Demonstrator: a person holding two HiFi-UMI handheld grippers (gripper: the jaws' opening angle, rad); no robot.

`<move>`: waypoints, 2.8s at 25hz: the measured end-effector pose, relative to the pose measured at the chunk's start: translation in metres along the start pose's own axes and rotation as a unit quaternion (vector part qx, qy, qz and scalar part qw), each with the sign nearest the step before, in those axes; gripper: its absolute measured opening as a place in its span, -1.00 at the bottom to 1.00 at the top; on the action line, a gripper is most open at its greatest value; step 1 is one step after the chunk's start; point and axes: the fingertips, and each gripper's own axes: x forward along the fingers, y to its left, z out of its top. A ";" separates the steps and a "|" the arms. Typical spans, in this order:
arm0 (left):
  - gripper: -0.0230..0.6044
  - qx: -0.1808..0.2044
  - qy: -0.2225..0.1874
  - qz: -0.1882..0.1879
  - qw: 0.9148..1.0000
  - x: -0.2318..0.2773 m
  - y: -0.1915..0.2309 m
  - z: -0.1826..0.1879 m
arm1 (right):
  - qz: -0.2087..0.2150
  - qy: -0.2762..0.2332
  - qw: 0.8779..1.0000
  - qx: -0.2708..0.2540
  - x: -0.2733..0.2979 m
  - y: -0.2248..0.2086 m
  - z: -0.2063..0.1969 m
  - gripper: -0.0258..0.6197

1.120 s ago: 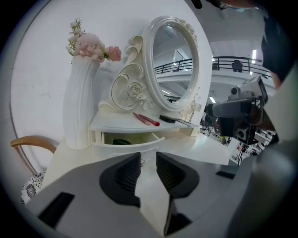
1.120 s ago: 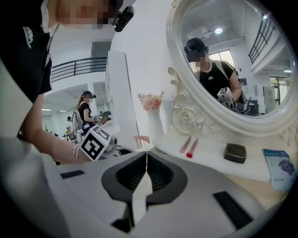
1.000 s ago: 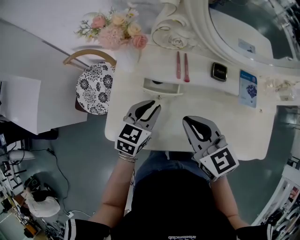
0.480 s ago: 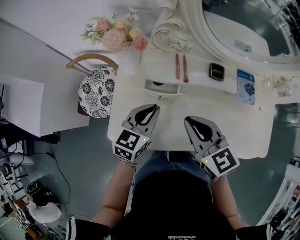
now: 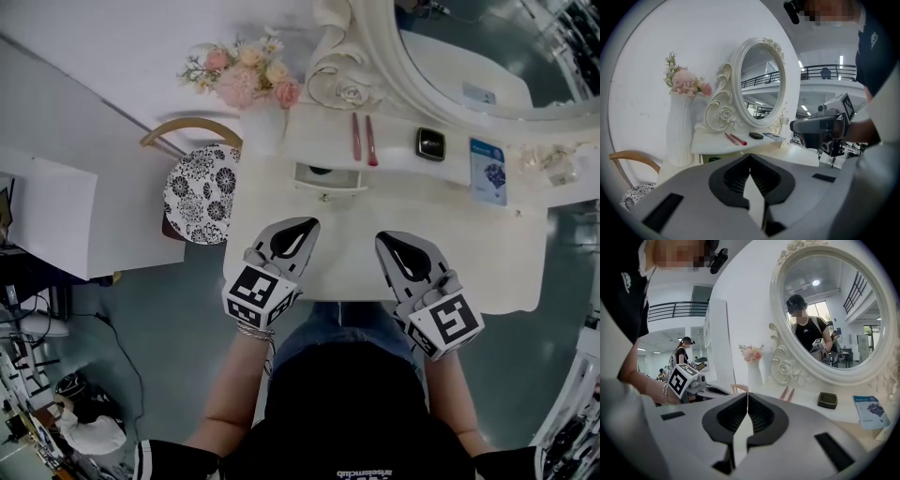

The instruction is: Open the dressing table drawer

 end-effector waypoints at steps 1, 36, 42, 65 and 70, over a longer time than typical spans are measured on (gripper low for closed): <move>-0.87 0.001 -0.001 -0.001 1.000 -0.003 -0.002 0.001 | -0.002 -0.001 1.000 0.000 -0.001 0.001 0.000 -0.86; -0.87 0.039 -0.057 -0.002 0.998 -0.029 -0.033 0.089 | -0.033 -0.043 0.998 -0.033 -0.048 -0.044 0.052 -0.86; -0.87 0.044 -0.064 0.008 0.997 -0.023 -0.034 0.103 | -0.024 -0.053 0.998 -0.038 -0.052 -0.054 0.063 -0.86; -0.87 0.051 -0.089 0.044 0.994 -0.019 -0.048 0.129 | 0.004 -0.067 0.996 -0.060 -0.068 -0.069 0.079 -0.86; -0.87 0.045 -0.094 0.047 0.993 -0.020 -0.050 0.130 | 0.006 -0.070 0.995 -0.065 -0.070 -0.068 0.081 -0.86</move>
